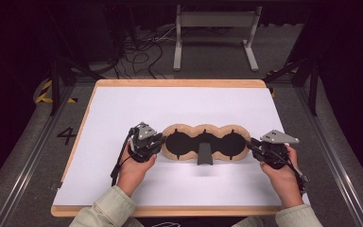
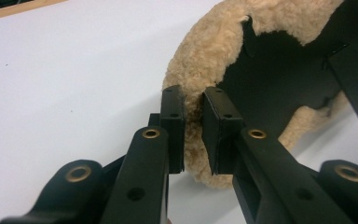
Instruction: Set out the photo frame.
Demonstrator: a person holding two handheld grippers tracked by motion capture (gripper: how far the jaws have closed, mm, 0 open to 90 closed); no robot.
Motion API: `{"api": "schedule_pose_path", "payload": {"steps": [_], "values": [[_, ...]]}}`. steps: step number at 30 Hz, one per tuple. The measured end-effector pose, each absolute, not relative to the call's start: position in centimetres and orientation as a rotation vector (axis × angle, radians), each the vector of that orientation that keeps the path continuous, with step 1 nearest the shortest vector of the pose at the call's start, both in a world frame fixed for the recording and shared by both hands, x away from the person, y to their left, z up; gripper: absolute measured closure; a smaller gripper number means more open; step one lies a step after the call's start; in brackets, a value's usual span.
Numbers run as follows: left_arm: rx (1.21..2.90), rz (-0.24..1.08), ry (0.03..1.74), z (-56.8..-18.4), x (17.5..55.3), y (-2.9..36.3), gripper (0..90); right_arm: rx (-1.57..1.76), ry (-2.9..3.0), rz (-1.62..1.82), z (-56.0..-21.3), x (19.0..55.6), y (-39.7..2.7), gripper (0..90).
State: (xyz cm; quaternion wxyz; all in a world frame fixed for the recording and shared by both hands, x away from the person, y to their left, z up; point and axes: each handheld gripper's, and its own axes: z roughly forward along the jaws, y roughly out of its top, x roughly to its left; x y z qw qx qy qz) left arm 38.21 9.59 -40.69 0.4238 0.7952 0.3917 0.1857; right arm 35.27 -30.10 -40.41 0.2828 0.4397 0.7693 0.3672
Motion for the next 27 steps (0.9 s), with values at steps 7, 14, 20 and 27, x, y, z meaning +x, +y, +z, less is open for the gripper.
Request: {"api": "schedule_pose_path", "payload": {"steps": [7, 14, 20, 27], "values": [[2.018, 0.395, 0.917, -40.3, 37.0, 10.5, 78.5, 1.153, 2.107, 0.995, -39.8, 33.6, -30.5, 77.8], [2.063, 0.349, 0.866, -40.1, 35.8, 11.1, 77.9, 1.108, 2.178, 0.995, -39.5, 32.0, -30.7, 71.8], [2.085, 0.302, 0.833, -40.3, 35.0, 11.6, 78.1, 1.123, 2.241, 1.032, -39.2, 31.2, -31.1, 67.1], [2.125, 0.234, 0.791, -40.5, 34.5, 12.3, 76.8, 1.128, 2.32, 1.104, -39.2, 30.8, -32.1, 65.5]]}}
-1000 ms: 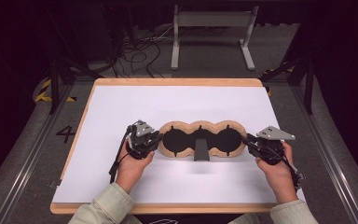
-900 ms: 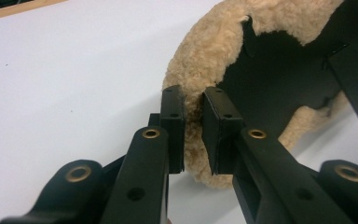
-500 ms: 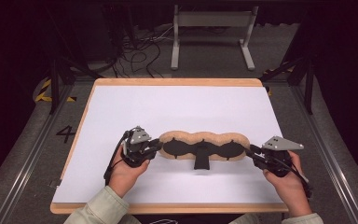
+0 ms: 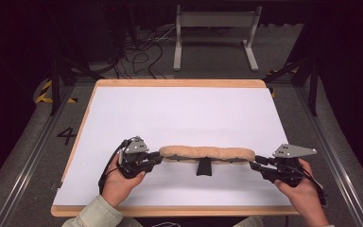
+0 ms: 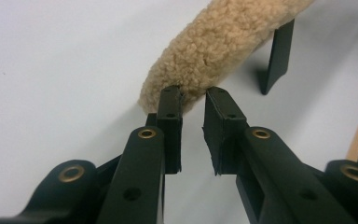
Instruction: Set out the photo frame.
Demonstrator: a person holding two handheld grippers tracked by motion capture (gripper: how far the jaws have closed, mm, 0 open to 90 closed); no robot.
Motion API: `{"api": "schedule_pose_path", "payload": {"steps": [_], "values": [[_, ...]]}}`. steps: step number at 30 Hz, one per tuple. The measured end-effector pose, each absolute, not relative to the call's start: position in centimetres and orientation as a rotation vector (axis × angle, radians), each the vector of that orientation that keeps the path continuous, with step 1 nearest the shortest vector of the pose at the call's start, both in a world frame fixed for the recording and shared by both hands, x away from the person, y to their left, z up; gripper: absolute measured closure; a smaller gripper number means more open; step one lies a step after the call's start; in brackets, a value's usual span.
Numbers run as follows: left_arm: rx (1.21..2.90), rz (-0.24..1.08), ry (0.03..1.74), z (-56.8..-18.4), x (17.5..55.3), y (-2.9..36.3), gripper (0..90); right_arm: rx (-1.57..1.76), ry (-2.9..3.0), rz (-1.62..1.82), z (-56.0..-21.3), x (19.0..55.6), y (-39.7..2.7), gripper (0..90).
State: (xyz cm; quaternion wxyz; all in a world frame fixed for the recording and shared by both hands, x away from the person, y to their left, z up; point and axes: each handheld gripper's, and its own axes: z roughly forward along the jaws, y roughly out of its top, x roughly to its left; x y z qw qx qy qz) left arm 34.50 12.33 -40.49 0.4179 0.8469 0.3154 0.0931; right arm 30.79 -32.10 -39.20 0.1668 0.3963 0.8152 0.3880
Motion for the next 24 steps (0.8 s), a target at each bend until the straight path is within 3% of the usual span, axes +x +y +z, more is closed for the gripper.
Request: {"api": "schedule_pose_path", "payload": {"steps": [8, 14, 24], "values": [[2.186, 0.231, 0.786, -40.7, 33.7, 12.3, 82.0, 1.085, 2.352, 1.071, -39.0, 30.5, -32.4, 65.0], [2.25, 0.205, 0.722, -40.4, 33.2, 11.4, 89.5, 1.084, 2.343, 1.014, -39.0, 30.6, -33.2, 75.8], [2.382, 0.173, 0.661, -41.2, 33.3, 9.7, 90.0, 1.053, 2.366, 0.926, -39.2, 30.7, -33.3, 88.7]]}}
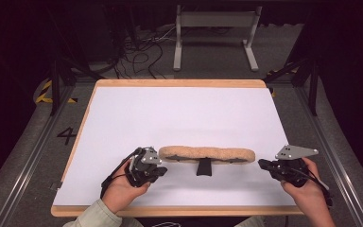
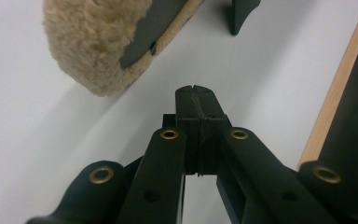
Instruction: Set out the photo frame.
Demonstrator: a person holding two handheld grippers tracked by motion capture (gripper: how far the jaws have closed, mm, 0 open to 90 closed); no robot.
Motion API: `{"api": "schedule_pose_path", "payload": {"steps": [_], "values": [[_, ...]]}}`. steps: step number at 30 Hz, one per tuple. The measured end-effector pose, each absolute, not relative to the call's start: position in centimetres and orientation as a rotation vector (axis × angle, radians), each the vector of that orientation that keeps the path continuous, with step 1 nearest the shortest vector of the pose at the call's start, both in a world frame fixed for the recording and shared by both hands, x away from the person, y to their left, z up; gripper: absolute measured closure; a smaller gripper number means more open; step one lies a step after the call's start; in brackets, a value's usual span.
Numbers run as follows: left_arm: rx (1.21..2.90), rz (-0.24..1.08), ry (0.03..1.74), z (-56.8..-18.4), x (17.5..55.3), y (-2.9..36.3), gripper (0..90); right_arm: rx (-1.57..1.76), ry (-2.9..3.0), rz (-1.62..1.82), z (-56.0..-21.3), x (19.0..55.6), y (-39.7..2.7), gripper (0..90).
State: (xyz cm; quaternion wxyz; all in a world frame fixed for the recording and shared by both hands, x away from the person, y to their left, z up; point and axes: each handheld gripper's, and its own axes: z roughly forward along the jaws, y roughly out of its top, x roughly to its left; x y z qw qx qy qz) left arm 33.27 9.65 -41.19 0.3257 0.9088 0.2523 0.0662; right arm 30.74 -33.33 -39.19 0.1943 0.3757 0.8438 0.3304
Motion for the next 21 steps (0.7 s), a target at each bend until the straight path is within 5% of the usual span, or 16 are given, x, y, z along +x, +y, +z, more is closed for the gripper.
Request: {"api": "schedule_pose_path", "payload": {"steps": [21], "values": [[2.429, 0.269, 0.691, -43.0, 35.6, 7.7, 90.0, 1.069, 2.333, 0.913, -39.6, 31.1, -33.2, 90.0]]}}
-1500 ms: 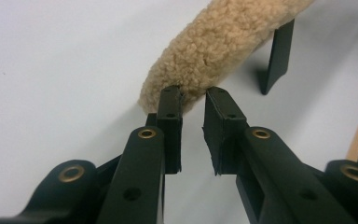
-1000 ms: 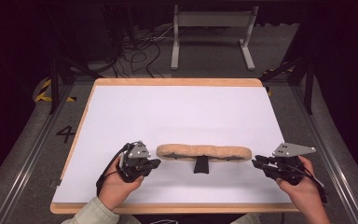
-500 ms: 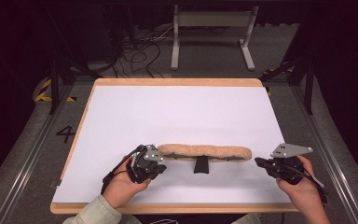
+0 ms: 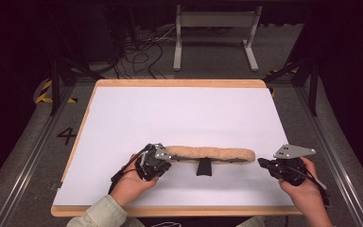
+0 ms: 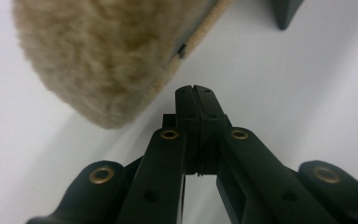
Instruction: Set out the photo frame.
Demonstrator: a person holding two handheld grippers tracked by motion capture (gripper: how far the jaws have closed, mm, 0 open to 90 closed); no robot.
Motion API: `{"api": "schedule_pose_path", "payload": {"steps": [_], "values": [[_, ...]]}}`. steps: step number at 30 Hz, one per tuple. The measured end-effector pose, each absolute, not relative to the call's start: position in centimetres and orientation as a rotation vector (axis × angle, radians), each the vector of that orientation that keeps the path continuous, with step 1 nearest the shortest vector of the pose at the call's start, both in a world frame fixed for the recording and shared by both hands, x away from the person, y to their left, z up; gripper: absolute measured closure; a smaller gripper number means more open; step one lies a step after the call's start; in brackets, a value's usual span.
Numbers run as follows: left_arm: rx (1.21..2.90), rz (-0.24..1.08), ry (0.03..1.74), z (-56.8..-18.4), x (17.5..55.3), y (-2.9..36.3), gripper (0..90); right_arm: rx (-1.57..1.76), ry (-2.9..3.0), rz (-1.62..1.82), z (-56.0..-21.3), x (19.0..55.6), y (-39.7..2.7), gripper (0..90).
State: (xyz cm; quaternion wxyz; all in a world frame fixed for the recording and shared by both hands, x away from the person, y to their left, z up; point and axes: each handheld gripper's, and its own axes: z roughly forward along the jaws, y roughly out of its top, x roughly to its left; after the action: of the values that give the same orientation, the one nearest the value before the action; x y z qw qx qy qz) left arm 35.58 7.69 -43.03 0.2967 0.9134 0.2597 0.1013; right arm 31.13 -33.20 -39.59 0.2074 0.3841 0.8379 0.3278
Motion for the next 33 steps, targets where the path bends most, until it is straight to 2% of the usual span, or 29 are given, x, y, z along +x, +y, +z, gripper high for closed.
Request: {"api": "schedule_pose_path", "payload": {"steps": [7, 20, 33], "values": [[2.413, 0.331, 0.714, -43.4, 36.0, 7.6, 90.0, 1.089, 2.305, 0.938, -39.5, 31.3, -33.4, 90.0], [2.414, 0.337, 0.71, -43.6, 36.5, 7.5, 90.0, 1.041, 2.324, 0.915, -39.6, 31.7, -32.2, 90.0], [2.374, 0.355, 0.768, -43.8, 39.0, 8.0, 90.0, 0.996, 2.365, 0.925, -39.5, 31.4, -31.7, 90.0]]}}
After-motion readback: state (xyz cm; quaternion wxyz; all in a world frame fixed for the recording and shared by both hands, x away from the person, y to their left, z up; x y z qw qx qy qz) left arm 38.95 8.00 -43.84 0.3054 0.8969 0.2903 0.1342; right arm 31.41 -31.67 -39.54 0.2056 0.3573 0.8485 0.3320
